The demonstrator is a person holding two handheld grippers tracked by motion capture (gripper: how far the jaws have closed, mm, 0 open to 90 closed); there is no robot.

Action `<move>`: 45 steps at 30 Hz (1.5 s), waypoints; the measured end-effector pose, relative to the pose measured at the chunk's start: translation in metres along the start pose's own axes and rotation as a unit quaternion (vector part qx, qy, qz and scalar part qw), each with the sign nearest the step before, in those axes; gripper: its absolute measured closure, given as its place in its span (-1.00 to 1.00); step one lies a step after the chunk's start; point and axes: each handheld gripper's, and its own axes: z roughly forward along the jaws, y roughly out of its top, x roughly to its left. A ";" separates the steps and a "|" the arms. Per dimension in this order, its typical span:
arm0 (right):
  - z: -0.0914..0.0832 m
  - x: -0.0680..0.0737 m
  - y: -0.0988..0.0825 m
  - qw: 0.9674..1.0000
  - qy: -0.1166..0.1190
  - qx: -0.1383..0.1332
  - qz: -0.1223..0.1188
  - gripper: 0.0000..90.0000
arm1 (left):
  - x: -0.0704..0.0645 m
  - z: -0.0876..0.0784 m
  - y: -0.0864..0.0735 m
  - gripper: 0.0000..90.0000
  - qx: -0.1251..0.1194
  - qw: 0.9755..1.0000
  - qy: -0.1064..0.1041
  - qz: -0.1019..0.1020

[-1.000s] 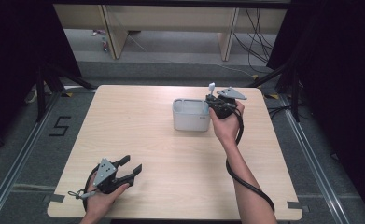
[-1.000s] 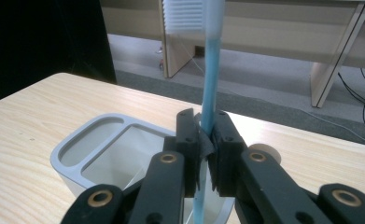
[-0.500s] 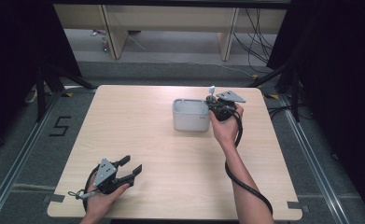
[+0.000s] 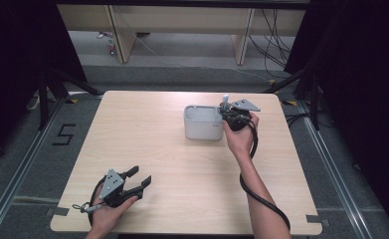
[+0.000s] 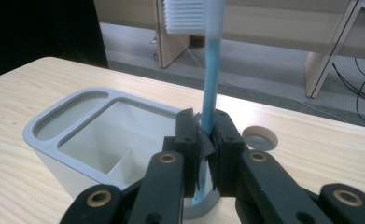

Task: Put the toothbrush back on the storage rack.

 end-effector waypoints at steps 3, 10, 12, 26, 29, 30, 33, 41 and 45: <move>0.001 -0.001 -0.001 1.000 -0.005 0.001 -0.009 0.85 | 0.000 -0.002 0.001 -0.18 0.008 1.000 0.004 0.005; 0.004 -0.001 -0.004 1.000 -0.003 0.006 -0.017 0.85 | 0.000 -0.002 0.001 -0.18 0.008 1.000 0.005 0.003; 0.003 0.001 -0.004 1.000 -0.007 0.008 -0.005 0.83 | 0.000 -0.002 0.001 -0.18 0.008 1.000 0.005 0.003; -0.013 0.003 -0.001 0.999 -0.031 0.026 -0.031 -0.05 | -0.001 -0.002 0.001 -0.18 0.008 1.000 0.005 0.003; -0.018 0.005 -0.001 0.999 -0.028 0.039 -0.012 -0.09 | -0.001 -0.002 0.001 -0.18 0.009 1.000 0.005 0.007; -0.020 0.006 -0.001 0.999 -0.023 0.046 -0.016 -0.10 | -0.001 -0.002 0.001 -0.18 0.009 1.000 0.004 0.007; -0.031 0.005 -0.006 0.998 -0.017 0.059 -0.005 -0.12 | 0.000 -0.003 0.001 -0.18 0.009 1.000 0.004 0.006; -0.048 0.004 -0.017 0.998 -0.013 0.066 -0.011 -0.13 | -0.001 -0.002 0.001 -0.18 0.008 1.000 0.005 0.003; -0.057 0.005 -0.023 0.997 -0.008 0.074 -0.005 -0.12 | 0.000 -0.002 0.001 -0.18 0.010 1.000 0.005 0.003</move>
